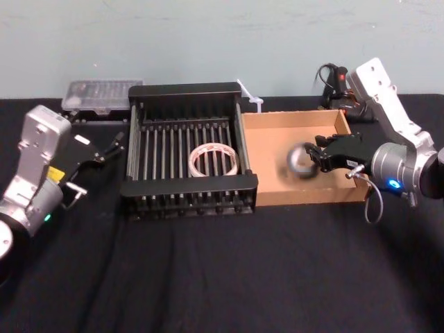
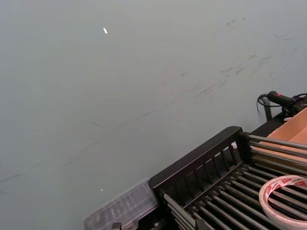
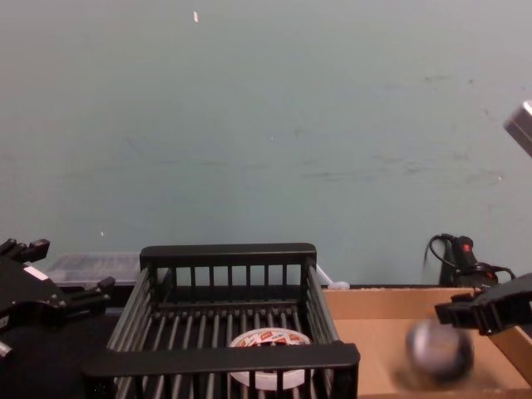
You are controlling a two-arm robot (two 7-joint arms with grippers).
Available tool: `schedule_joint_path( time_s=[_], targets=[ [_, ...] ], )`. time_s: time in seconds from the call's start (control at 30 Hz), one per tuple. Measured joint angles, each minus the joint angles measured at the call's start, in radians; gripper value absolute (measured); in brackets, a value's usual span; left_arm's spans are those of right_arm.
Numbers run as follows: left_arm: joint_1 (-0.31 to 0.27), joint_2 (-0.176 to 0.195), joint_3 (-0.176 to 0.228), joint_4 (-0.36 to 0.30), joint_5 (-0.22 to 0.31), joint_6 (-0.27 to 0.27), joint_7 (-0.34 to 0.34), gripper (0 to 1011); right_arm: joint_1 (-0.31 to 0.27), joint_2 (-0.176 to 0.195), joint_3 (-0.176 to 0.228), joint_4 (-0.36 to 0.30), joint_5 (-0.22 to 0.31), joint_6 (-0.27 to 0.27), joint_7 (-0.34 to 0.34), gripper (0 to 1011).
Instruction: Pick up the white tape and place it into the black box , Pick up the silver tape and place it into the brown box.
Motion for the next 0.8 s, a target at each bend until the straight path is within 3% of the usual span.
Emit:
schedule_joint_path(
  time_s=[0.3,0.5,0.8],
  targets=[
    [0.000,0.000,0.000,0.000,0.000,0.000,0.000,1001,0.000,0.001,-0.001,-0.001,0.000,0.000,0.001,503],
    [0.000,0.000,0.000,0.000,0.000,0.000,0.000,1001,0.000,0.001,-0.002,-0.001,0.001,0.000,0.001,734],
    [0.000,0.000,0.000,0.000,0.000,0.000,0.000,1001,0.000,0.001,-0.002,-0.001,0.001,0.000,0.001,967]
  ],
)
